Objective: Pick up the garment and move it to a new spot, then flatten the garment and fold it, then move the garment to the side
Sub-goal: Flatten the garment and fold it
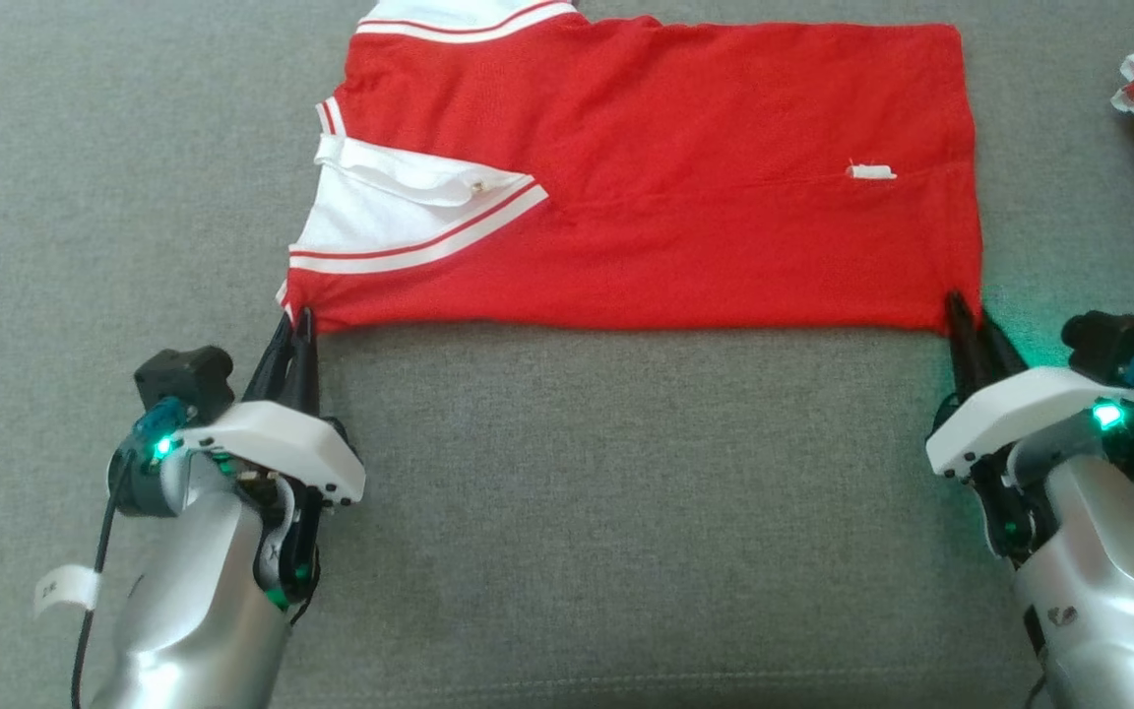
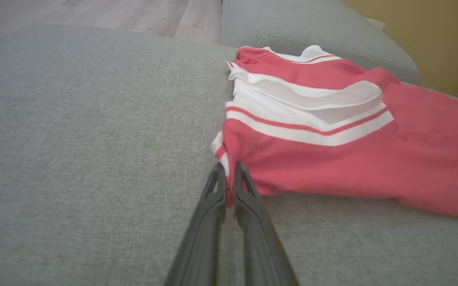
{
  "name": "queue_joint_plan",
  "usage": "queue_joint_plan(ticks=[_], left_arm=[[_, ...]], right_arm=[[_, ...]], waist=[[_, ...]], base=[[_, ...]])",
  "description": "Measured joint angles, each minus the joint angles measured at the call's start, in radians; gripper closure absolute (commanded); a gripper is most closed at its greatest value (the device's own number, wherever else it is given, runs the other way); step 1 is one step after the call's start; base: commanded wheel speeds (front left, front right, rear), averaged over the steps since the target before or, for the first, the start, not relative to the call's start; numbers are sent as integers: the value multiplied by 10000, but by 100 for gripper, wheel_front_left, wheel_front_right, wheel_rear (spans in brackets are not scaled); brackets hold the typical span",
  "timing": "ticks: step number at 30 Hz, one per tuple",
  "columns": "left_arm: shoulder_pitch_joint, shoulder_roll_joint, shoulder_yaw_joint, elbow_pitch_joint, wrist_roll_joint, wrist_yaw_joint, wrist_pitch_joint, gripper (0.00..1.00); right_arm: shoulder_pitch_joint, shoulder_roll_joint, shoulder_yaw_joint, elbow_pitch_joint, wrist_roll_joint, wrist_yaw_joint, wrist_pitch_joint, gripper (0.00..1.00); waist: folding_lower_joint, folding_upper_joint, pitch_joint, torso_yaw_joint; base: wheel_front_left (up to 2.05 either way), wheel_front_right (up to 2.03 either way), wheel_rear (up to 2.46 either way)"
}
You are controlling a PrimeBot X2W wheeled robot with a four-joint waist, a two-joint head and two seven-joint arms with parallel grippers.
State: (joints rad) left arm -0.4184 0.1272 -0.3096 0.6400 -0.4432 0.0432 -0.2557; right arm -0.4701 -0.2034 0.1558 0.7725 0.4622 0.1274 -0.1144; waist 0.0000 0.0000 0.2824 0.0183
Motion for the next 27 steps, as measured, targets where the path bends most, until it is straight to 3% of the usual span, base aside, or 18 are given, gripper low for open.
queue_joint_plan(ticks=[6,18,27], left_arm=[[251,8,-19,-318,-69,-92,0,100],[3097,259,-244,-2410,-456,-77,458,100],[5498,596,-746,-4669,-546,374,1369,100]], right_arm=[[457,-217,86,-652,506,0,-84,100],[2812,-1833,646,-2803,1956,0,1112,100],[5251,-2362,-198,-4232,2136,0,1555,100]], waist=[[0,0,-312,81],[-2,0,-1268,206],[-2,0,-1671,560]], base=[[0,0,0],[0,0,0],[0,0,0]])
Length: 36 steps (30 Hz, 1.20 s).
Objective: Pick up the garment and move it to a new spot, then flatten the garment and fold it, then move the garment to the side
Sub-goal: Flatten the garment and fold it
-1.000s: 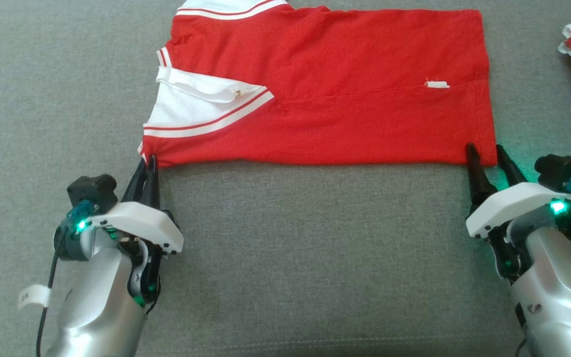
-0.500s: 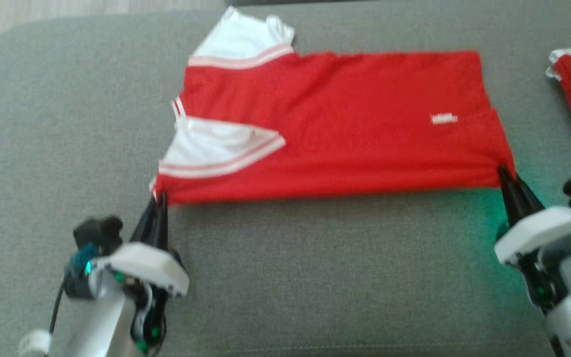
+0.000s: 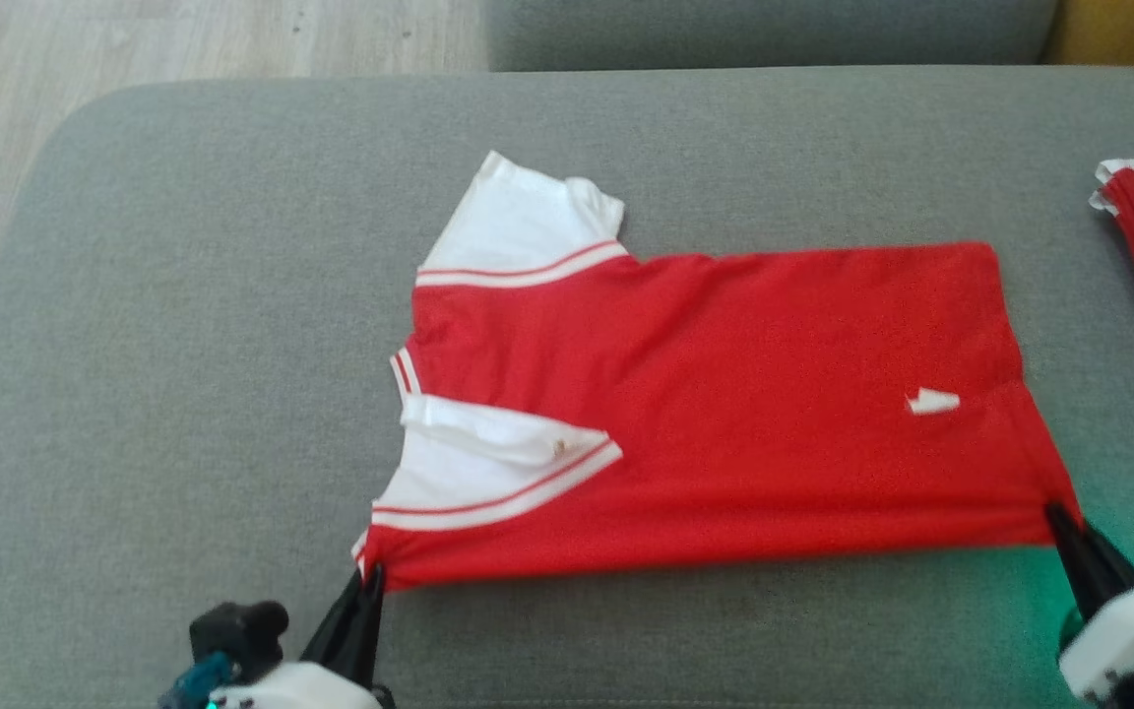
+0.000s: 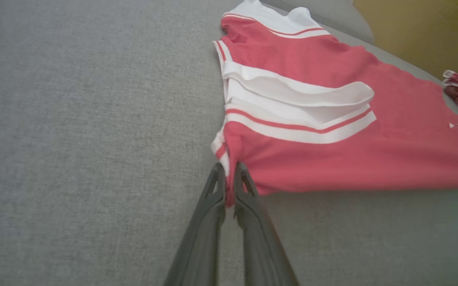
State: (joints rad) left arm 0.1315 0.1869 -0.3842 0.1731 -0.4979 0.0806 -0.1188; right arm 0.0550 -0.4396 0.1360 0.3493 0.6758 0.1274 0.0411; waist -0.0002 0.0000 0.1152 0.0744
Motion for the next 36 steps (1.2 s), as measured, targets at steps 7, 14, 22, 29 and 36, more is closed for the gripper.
queue_joint_plan(ticks=[7,14,22,29,36], left_arm=[[248,127,-163,-307,-36,159,502,100],[123,339,-301,-142,-33,245,1183,0],[-3311,1035,58,-1035,316,-291,1824,0],[-8025,1116,-286,771,50,-1733,3442,0],[-10846,1672,-1252,3488,-88,-2052,4096,0]], right_arm=[[694,249,-506,-602,-270,0,399,0],[874,560,-1089,-1294,-721,0,606,0],[538,930,-1392,-2079,-1271,0,614,0],[-835,955,-859,-2370,-1406,0,665,0],[-1769,970,-499,-2387,-1404,0,575,0]], waist=[[1,0,-37,47],[2,0,58,-3],[3,0,726,-215],[5,0,1760,-610],[5,0,2762,-1412]], base=[[0,0,0],[0,0,0],[0,0,0],[0,0,0],[0,0,0]])
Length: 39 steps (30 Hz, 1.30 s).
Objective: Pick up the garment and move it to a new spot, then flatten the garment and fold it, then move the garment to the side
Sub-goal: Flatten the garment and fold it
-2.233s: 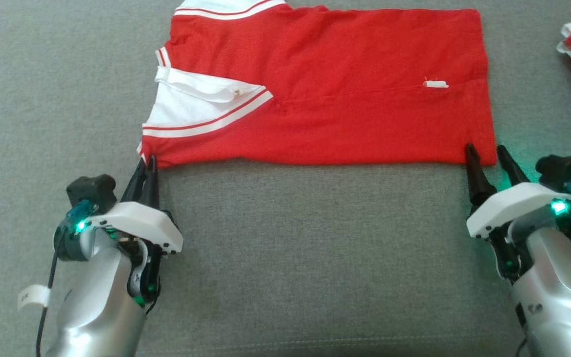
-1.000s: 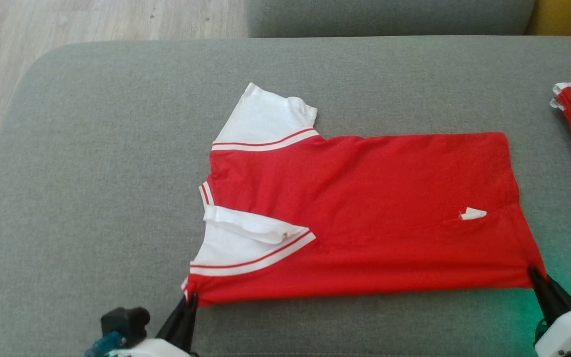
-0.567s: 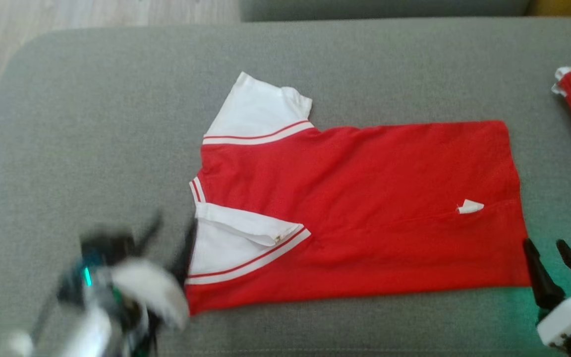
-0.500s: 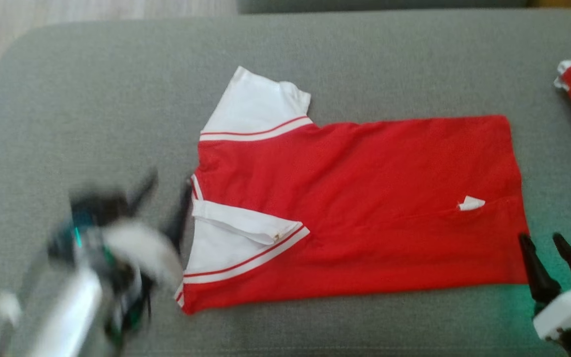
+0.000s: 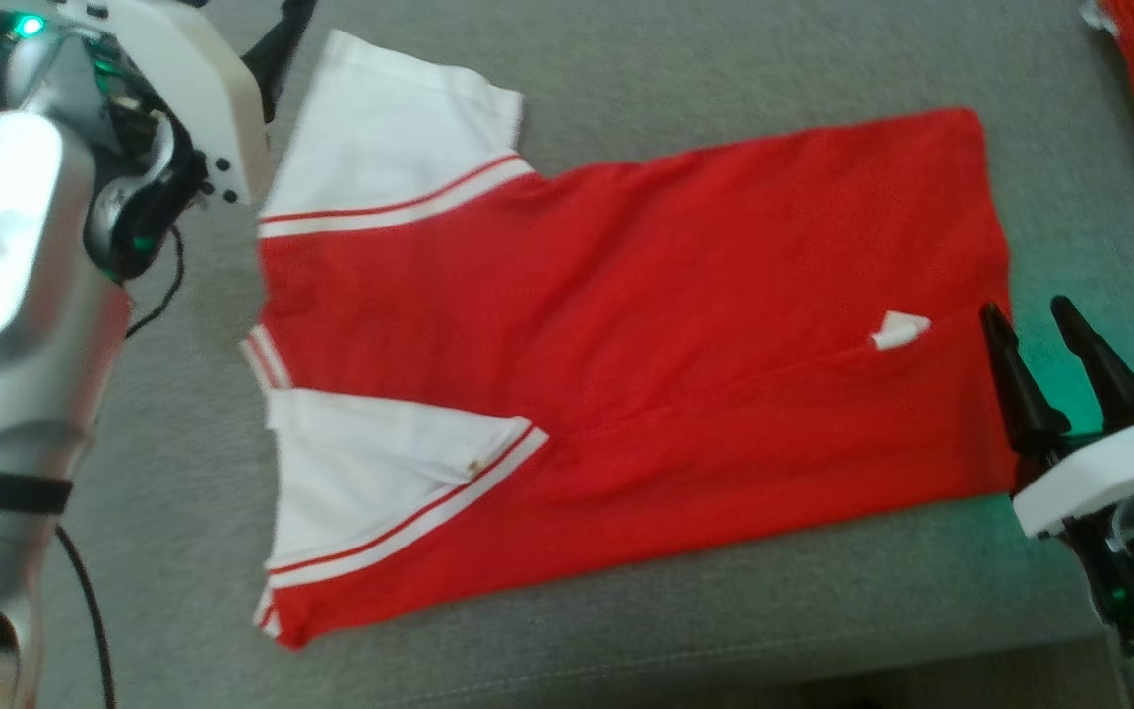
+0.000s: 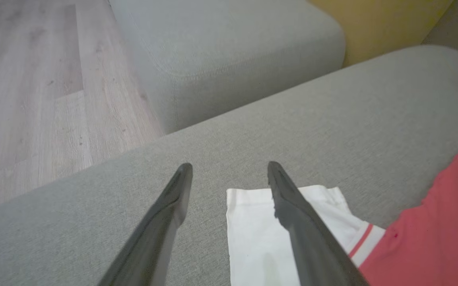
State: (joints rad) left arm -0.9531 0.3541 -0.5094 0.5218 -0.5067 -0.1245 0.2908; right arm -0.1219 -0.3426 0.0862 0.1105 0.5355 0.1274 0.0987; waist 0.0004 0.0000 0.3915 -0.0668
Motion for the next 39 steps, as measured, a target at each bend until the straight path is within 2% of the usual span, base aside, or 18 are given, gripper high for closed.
queue_joint_plan(ticks=[5,11,17,18,19,20,21,22,28,32,37,39], left_arm=[[-616,426,-1363,1076,-851,-63,347,0],[-1221,1060,-2167,2036,-1346,-73,345,0],[-1708,1156,-2694,2598,-1672,-73,196,0],[-1790,1164,-2811,2709,-1720,-73,203,5],[-1867,1177,-2943,2759,-1745,-73,226,22],[-1917,1175,-3003,2805,-1824,-75,257,55],[-1960,1174,-3085,2855,-1923,-75,257,75],[-1982,1172,-3173,2882,-2015,-75,257,100],[-1983,1149,-3634,2951,-2466,-73,274,100],[-1971,1160,-4015,2882,-2545,-73,-370,100],[-1972,1154,-4408,2529,-2740,-75,-1011,100],[-1971,1158,-4610,2347,-2798,-75,-1302,100]], right_arm=[[-205,155,148,224,4,0,-255,0],[-360,176,345,458,19,0,-520,0],[-603,178,510,675,107,0,-700,0],[-614,178,550,711,119,0,-738,0],[-625,178,573,765,142,0,-748,0],[-641,178,593,821,178,0,-794,0],[-665,178,608,869,192,0,-826,0],[-706,176,612,918,192,0,-828,0],[-737,138,562,943,190,0,-915,0],[-898,125,566,917,188,0,-869,0],[-1876,105,589,1072,8,0,-336,0],[-2642,161,506,1511,-324,0,98,0]], waist=[[0,0,598,-602],[-2,0,1083,-1122],[-3,0,1285,-1377],[-3,0,1290,-1398],[-3,0,1289,-1414],[-4,0,1284,-1425],[-3,0,1274,-1435],[-3,0,1258,-1442],[-3,0,1073,-1348],[-3,0,821,-1196],[-5,0,498,-978],[-4,0,350,-838]], base=[[0,0,0],[0,0,0],[0,0,0],[0,0,0],[0,0,0],[0,0,0],[0,0,0],[0,0,0],[0,0,0],[0,0,0],[0,0,0],[0,0,0]])
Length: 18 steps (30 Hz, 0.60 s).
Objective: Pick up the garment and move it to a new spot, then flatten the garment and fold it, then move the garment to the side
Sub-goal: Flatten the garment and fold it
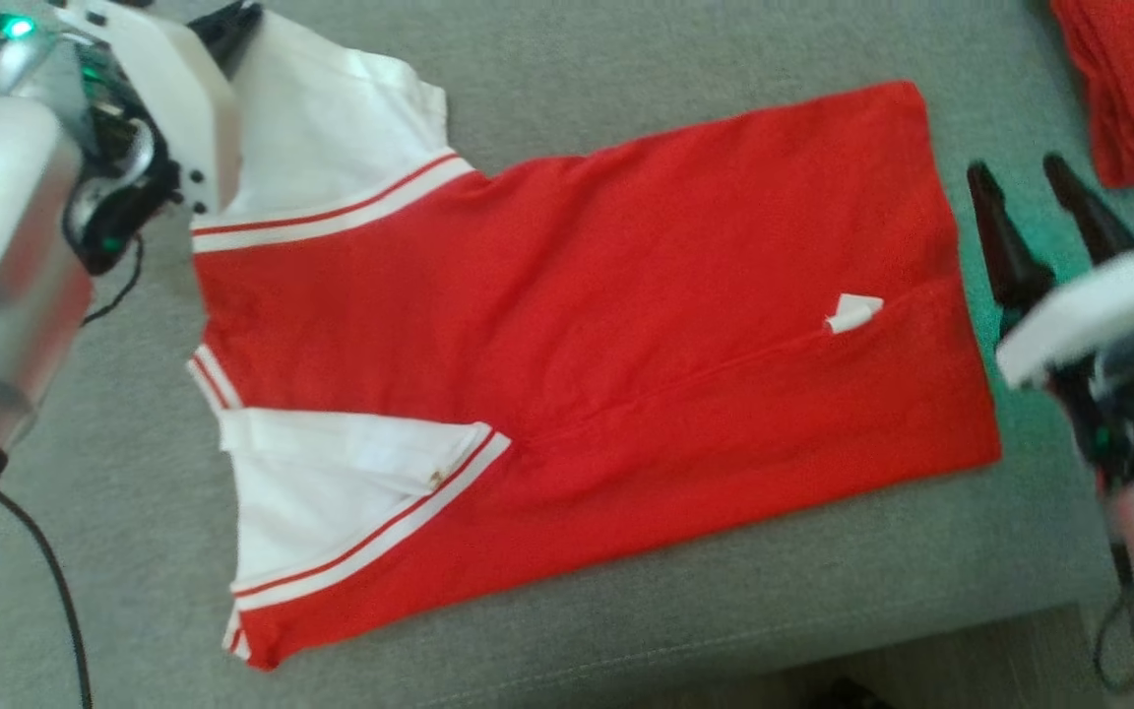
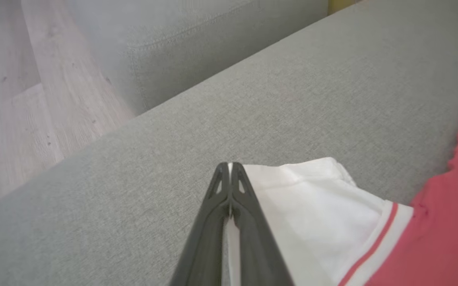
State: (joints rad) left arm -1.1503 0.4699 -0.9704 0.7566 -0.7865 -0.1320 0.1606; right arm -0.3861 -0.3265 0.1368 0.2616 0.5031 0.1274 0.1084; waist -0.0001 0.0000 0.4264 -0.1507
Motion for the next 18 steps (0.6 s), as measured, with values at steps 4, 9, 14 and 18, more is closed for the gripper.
queue_joint_plan(ticks=[4,9,14,18], left_arm=[[-1,6,-435,-449,-251,0,-380,100],[-14,21,-961,-993,-600,0,-477,100],[-101,150,-1396,-1264,-867,0,-579,100],[-307,198,-1605,-1346,-984,0,-671,100]], right_arm=[[-1417,278,-134,1463,-1005,0,1116,0],[-2610,965,-370,3095,-1776,0,1845,0],[-3491,1221,-435,4424,-2257,0,1964,0],[-3915,1225,-508,5206,-2479,0,1893,0]], waist=[[-1,0,-266,301],[-1,0,-428,715],[1,0,-360,1016],[1,0,-281,1095]], base=[[0,0,0],[0,0,0],[0,0,0],[0,0,0]])
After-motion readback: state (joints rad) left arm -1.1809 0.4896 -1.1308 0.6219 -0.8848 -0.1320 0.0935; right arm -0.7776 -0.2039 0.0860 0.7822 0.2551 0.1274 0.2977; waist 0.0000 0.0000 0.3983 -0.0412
